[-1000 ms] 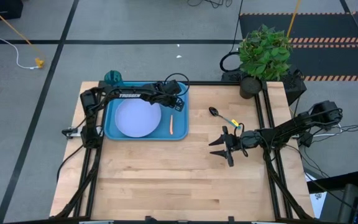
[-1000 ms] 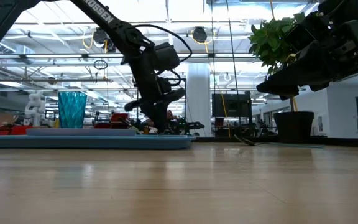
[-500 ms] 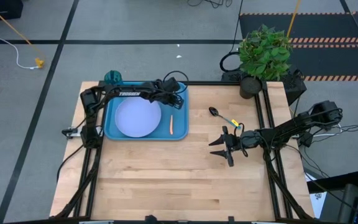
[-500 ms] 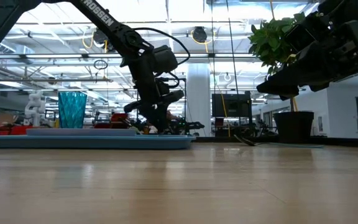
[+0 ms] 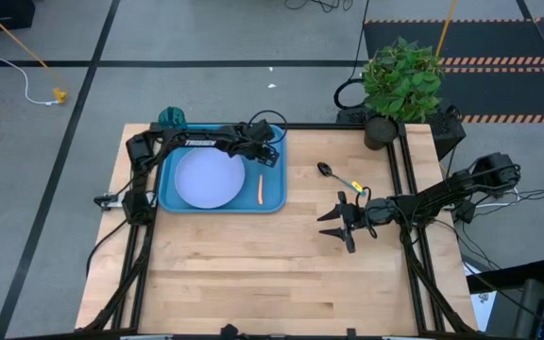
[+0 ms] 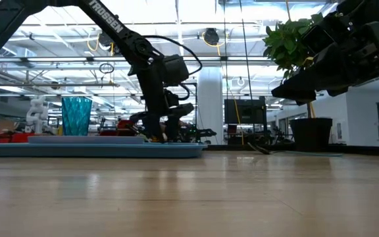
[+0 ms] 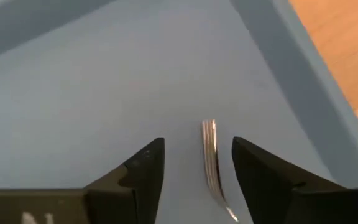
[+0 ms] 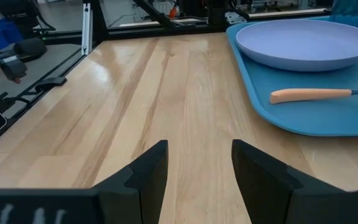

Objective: Pick and place plate/cup/fork/spoon on tray
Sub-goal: Put the orange fork on the blue tray to the right of the violet plate

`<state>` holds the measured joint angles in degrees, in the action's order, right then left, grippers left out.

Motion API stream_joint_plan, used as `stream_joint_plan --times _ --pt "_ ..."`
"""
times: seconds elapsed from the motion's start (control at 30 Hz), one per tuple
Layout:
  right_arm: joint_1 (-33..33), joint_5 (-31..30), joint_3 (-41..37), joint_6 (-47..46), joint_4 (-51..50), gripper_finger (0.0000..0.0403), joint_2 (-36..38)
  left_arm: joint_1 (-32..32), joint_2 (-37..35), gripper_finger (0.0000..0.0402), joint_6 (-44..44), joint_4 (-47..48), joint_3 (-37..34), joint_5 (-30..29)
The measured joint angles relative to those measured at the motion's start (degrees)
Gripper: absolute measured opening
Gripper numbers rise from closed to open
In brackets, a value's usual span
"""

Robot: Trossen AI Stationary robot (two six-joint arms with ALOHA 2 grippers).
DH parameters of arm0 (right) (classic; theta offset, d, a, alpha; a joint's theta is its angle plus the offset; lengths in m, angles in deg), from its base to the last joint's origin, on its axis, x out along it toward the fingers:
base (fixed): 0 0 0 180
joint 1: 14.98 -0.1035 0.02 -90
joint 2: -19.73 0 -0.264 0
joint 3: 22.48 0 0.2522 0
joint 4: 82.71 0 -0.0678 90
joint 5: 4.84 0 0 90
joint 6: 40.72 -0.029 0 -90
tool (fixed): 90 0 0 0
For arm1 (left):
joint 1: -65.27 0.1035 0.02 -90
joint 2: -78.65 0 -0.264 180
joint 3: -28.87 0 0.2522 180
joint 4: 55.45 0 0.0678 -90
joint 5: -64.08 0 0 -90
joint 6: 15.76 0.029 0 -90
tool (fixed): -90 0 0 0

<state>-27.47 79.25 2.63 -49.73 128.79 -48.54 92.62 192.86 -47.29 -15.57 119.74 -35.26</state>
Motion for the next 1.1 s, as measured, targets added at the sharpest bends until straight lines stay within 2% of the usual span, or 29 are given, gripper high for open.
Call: stream_joint_plan --times 0.4,0.57,0.87,1.1 --pt "0.00 0.00 0.00 -0.80 0.39 0.0171 0.00 0.54 0.00 0.0052 5.27 -0.86 -0.01 2.30" --pt "0.00 0.02 0.00 -0.80 0.37 0.0171 0.00 1.31 0.00 0.0009 7.29 -0.81 -0.01 5.68" --pt "0.00 0.14 0.00 0.23 0.33 0.0171 0.00 1.88 -0.04 0.0004 8.99 -0.76 -0.01 7.42" --pt "0.00 0.20 0.00 0.69 -0.43 0.0171 0.00 1.81 -0.04 0.0041 8.51 -1.98 -0.01 7.50"
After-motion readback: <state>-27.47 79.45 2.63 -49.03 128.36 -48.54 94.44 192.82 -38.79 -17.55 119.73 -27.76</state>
